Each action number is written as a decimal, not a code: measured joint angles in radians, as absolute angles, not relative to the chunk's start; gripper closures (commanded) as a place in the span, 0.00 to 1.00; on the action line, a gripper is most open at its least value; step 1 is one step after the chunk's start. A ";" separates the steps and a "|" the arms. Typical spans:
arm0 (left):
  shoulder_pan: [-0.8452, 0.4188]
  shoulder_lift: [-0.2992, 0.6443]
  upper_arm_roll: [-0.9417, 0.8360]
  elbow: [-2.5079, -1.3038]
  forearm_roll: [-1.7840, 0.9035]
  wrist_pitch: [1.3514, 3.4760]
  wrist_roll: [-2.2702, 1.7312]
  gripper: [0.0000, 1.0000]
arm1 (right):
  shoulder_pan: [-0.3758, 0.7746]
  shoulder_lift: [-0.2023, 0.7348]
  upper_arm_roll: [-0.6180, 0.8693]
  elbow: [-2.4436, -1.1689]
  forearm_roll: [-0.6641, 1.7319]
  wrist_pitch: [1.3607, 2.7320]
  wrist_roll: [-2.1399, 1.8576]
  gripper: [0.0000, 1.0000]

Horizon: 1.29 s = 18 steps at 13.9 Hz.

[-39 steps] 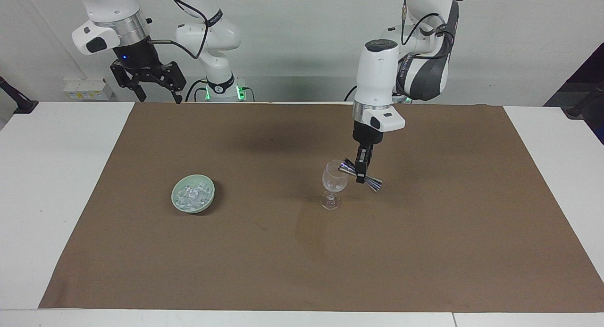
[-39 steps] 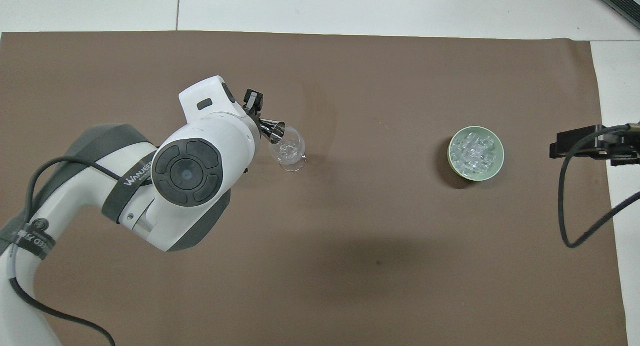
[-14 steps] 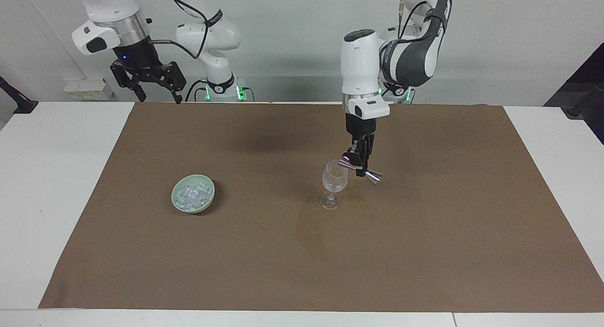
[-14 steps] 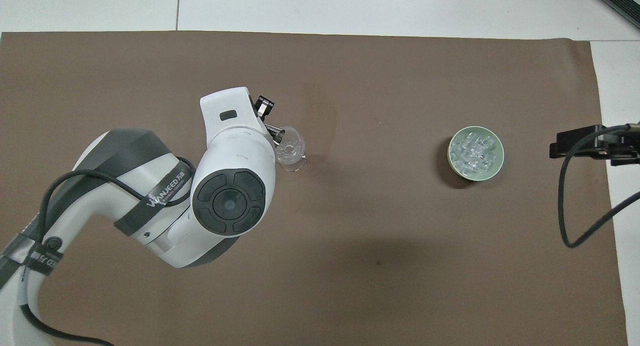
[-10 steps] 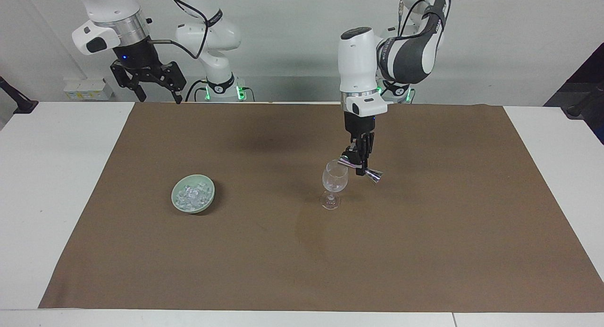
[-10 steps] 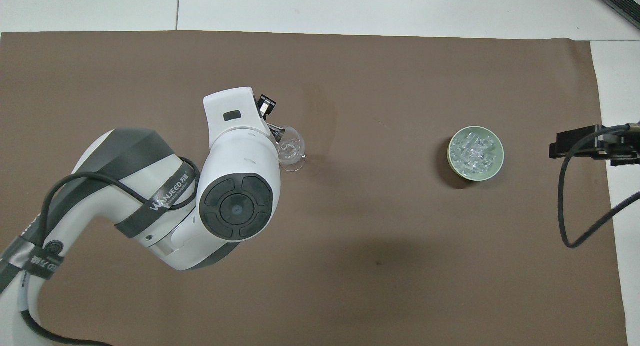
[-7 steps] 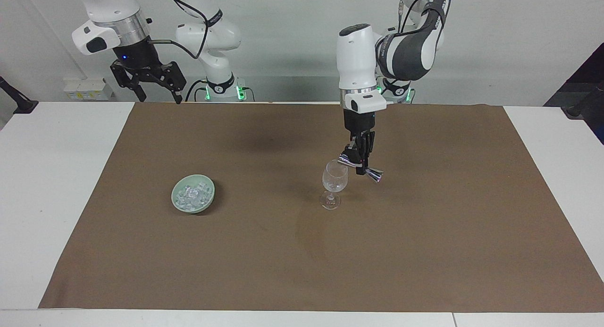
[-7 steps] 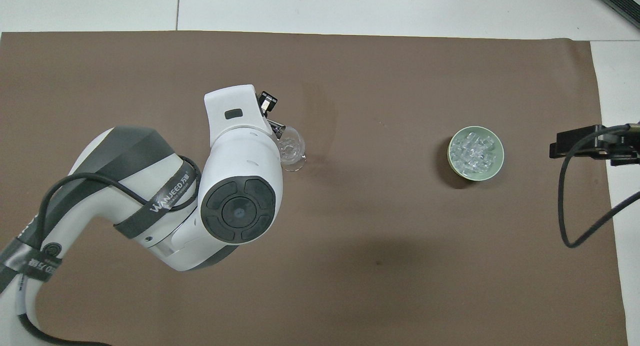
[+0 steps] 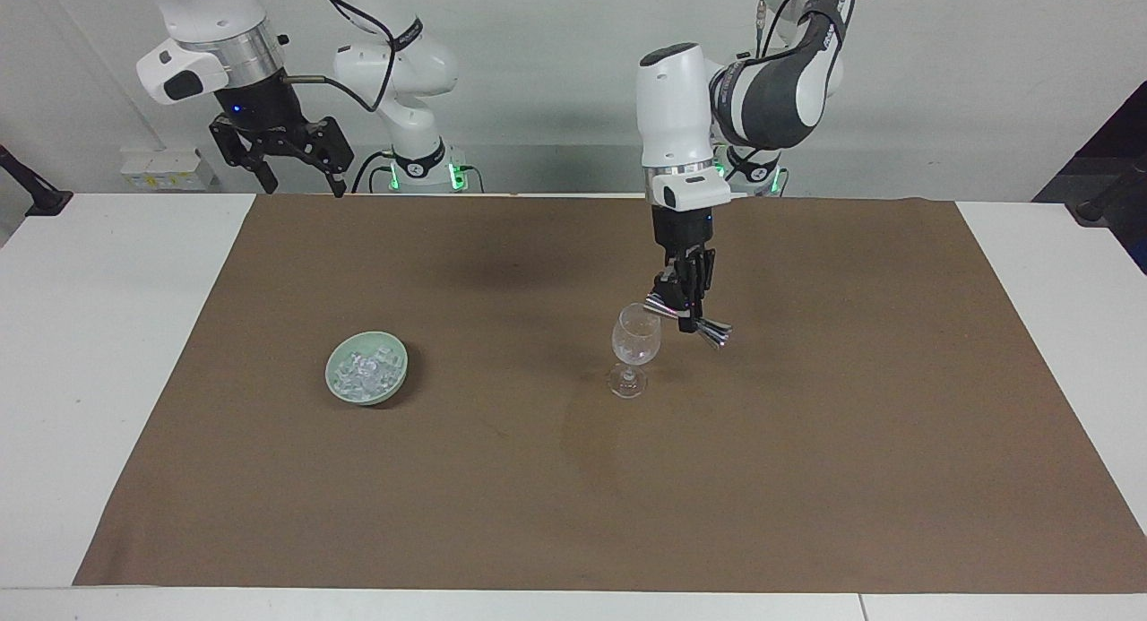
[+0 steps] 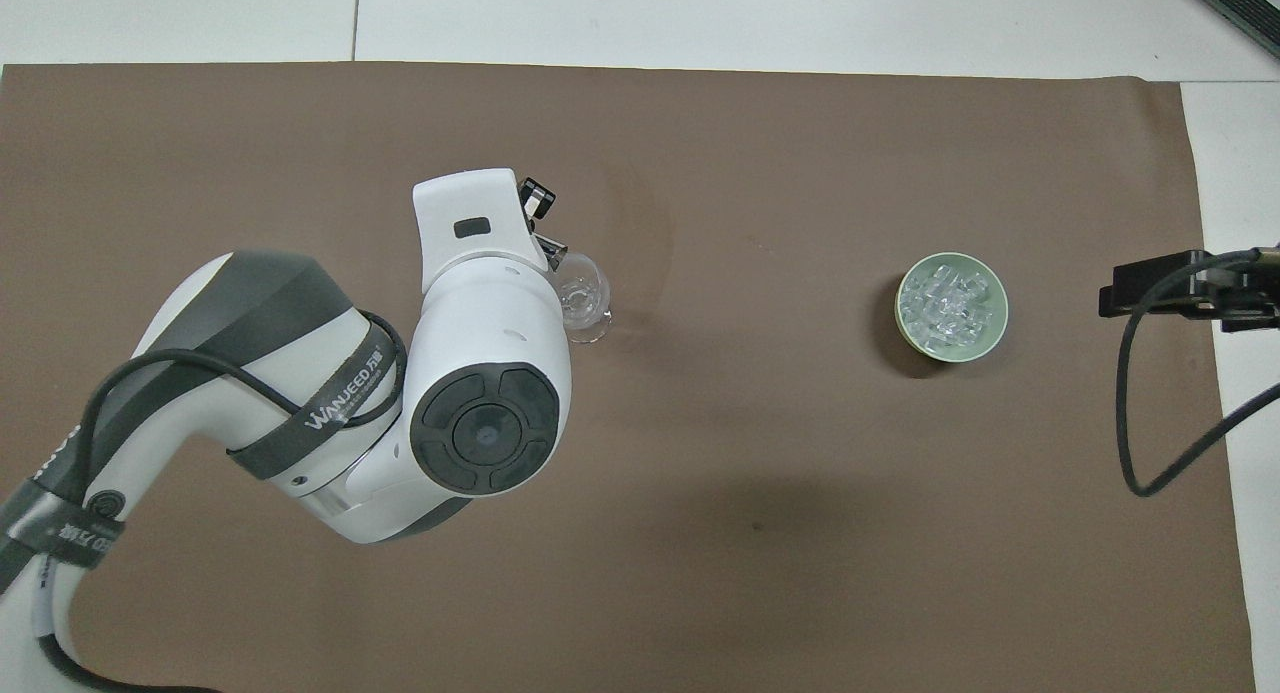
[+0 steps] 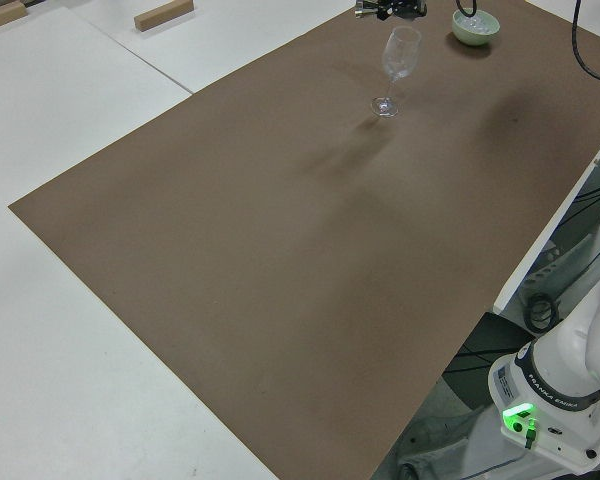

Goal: Pour wine and add ice with both arms
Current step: 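Tilt the dark cup with the left gripper to pour into the glass, then carry the dark cup back with the left gripper while the right gripper reaches the ice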

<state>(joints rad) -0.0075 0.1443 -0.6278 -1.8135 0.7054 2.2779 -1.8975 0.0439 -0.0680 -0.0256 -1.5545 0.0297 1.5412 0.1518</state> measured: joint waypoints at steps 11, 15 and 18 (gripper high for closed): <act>-0.007 0.159 -0.627 -1.805 0.689 2.282 -1.907 1.00 | 0.044 -0.061 -0.026 -1.555 0.026 1.604 0.063 0.00; 0.006 0.161 -0.619 -1.795 0.487 2.282 -1.904 1.00 | 0.044 -0.061 -0.026 -1.556 0.026 1.603 0.056 0.00; 0.012 0.161 -0.601 -1.788 0.300 2.278 -1.899 1.00 | 0.045 -0.061 -0.025 -1.557 0.026 1.600 0.051 0.00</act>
